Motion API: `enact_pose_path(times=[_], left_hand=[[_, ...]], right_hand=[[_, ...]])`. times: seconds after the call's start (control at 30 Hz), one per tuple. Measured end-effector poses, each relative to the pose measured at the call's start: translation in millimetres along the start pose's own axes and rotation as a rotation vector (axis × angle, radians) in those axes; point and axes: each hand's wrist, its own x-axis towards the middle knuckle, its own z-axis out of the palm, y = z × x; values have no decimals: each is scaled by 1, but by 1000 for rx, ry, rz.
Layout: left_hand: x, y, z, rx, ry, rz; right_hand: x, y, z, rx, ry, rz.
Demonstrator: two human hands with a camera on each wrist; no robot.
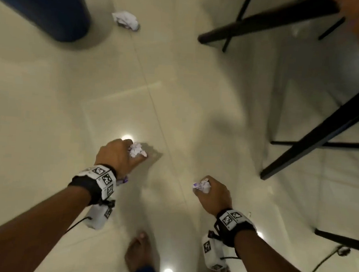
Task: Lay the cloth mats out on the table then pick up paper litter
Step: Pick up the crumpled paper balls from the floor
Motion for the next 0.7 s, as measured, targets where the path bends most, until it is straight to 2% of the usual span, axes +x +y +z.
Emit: enact_pose_path(times=[0.07,0.17,0.3,0.4,0.5,0.6,0.7], left_hand=[[-21,-10,-43,-78,25,-71],[-44,-16,-133,-162,77,-143],[-42,-15,-233,-189,127,-167],[-15,-13,-299,-205,180,-206],[36,-12,-352,-289,229,-321],[80,-13,-373,-337,256,-320],[130,-22,-382,-358,311,-294]], right_hand=[[-9,-47,-21,-3,-32,-8],[-17,-141,-62,-21,-53,-41],[-14,-248,-105,-5,-3,-107],[4,-314,-129,-23,-41,-151],[47,-373,-142,-100,-56,-161],[94,-410,-146,-132,-70,-217],[163,-449,-137,-228,-159,-318]])
